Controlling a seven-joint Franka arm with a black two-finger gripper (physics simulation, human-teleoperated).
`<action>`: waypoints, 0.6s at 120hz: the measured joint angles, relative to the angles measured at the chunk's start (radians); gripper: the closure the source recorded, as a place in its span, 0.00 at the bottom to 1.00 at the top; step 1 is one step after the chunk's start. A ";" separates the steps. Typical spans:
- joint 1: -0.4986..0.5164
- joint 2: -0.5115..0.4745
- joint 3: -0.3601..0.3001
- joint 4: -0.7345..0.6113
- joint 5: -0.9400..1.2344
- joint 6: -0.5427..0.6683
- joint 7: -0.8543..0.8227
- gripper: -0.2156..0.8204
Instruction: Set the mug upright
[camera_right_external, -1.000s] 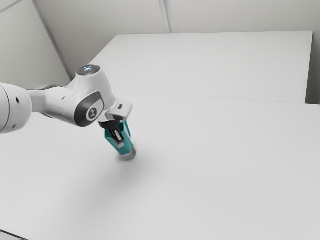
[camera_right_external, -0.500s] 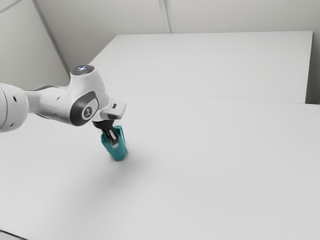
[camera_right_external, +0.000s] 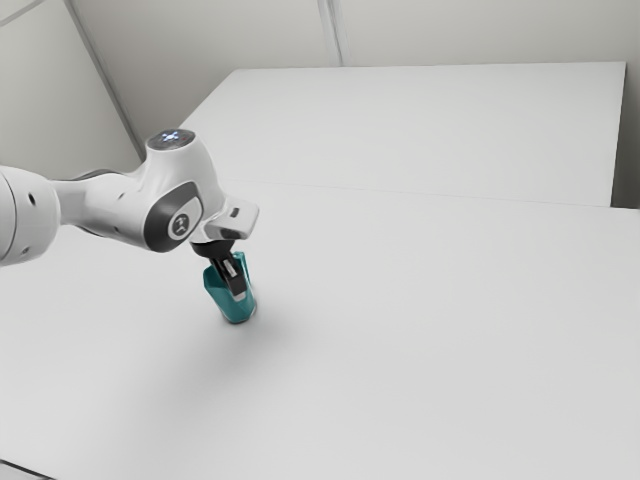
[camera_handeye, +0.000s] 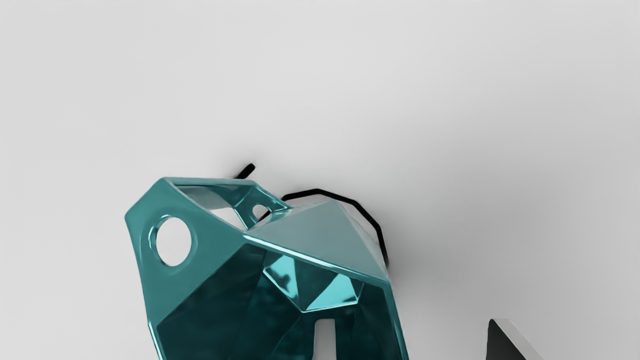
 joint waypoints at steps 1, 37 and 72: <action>-0.001 -0.001 0.000 0.000 0.000 -0.001 0.000 0.53; 0.005 -0.094 -0.002 0.007 -0.018 -0.046 0.001 0.46; -0.161 0.050 0.097 0.588 -0.035 -0.423 -0.081 0.31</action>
